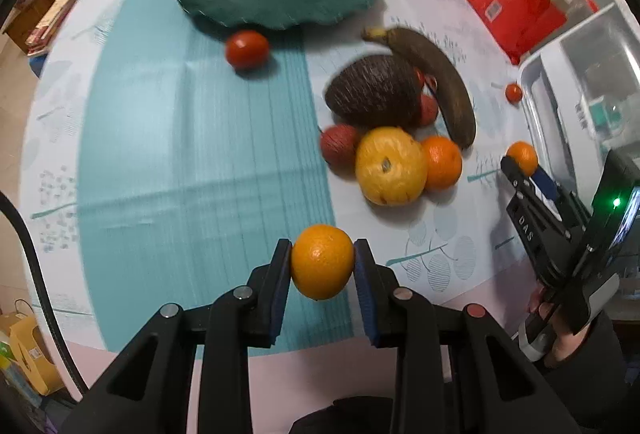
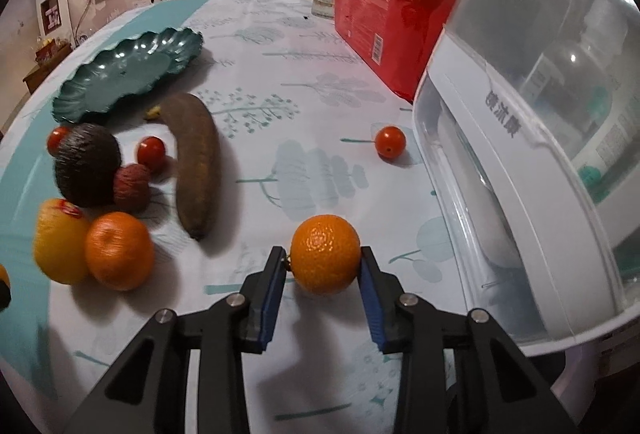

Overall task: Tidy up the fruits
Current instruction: 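Carry both held tangerines up and over the green plate with both tools, then lower the tangerines onto the green plate and open both tools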

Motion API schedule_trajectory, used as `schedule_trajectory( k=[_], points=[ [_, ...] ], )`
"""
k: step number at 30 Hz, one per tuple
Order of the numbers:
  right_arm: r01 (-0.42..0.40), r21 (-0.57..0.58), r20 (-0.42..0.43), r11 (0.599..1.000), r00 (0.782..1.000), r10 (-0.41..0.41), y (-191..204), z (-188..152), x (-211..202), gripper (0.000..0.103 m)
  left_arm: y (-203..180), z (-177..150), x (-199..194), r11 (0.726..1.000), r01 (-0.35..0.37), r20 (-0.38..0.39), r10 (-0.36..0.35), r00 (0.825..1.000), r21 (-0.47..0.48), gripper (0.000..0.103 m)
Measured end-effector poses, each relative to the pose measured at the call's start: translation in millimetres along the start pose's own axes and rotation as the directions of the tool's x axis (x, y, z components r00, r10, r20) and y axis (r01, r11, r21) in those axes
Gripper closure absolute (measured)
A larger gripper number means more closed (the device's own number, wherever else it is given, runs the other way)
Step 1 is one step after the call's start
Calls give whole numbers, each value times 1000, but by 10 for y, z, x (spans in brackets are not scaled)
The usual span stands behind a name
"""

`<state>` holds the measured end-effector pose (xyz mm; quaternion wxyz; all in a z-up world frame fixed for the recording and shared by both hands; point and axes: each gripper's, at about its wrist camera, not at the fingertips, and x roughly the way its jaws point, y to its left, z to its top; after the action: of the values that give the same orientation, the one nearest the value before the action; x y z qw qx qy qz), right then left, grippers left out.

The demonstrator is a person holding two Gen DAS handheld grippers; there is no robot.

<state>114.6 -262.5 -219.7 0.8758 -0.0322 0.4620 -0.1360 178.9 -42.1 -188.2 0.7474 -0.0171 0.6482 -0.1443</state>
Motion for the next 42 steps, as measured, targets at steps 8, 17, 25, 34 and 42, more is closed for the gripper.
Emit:
schedule_trajectory(
  k=[8,17,25,34,42],
  points=[
    [-53,-1,34,999,998,53,238,184,-302,67,246,195,-562,1000,-14,108,12,994,18,74],
    [-130,-41,30,991,991,131,627,638,-405,67,529,619,-865,999,-42,183,40,982,7,74],
    [-205,-94,61,974,976,211,975,1177,-320,67,641,1127,-821,998,-57,228,61,972,-25,74],
    [-293,-139,53,946,952,302,1318,1578,-16,67,767,1667,-588,997,-31,257,47,965,-67,74],
    [-369,-178,5,912,927,376,1541,1567,320,67,811,1923,-162,998,17,238,-1,971,-62,74]
  ],
)
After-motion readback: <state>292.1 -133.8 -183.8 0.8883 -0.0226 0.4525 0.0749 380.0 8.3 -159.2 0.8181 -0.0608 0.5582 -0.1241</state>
